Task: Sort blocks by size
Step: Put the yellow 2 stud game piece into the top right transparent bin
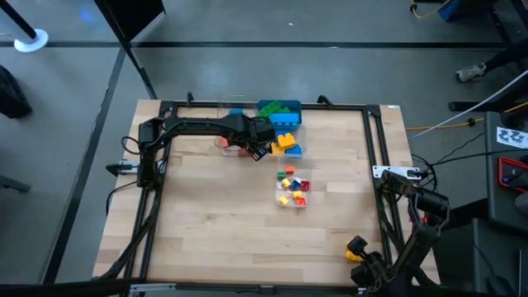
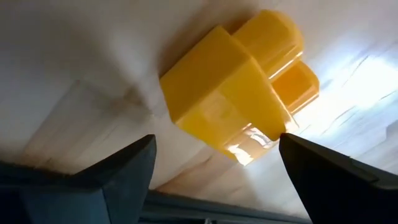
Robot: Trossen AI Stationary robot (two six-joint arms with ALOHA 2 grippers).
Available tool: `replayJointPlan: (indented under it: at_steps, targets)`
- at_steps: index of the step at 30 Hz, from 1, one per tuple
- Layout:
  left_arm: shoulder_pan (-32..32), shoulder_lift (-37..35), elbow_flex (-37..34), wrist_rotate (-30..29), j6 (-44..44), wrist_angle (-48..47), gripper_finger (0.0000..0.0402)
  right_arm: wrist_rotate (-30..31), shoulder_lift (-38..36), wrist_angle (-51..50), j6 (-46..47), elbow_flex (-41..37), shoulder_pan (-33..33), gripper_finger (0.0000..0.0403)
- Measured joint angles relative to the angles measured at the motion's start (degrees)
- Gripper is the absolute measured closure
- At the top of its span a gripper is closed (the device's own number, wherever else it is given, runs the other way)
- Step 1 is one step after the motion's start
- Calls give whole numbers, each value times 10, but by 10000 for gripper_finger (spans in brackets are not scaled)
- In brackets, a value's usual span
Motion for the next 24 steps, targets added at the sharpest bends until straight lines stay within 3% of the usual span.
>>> replayJointPlan:
  at_steps: [12, 18, 24]
  targets:
    - [-5, 0, 1, -2, -7, 1, 218, 4, -2, 23, 2, 2, -74, 61]
    - [-31, 0, 26, -48, 19, 2, 218, 4, -2, 32, 2, 3, -118, 61]
    - [-65, 0, 67, -59, 51, -2, 218, 6, -2, 46, 0, 3, -152, 61]
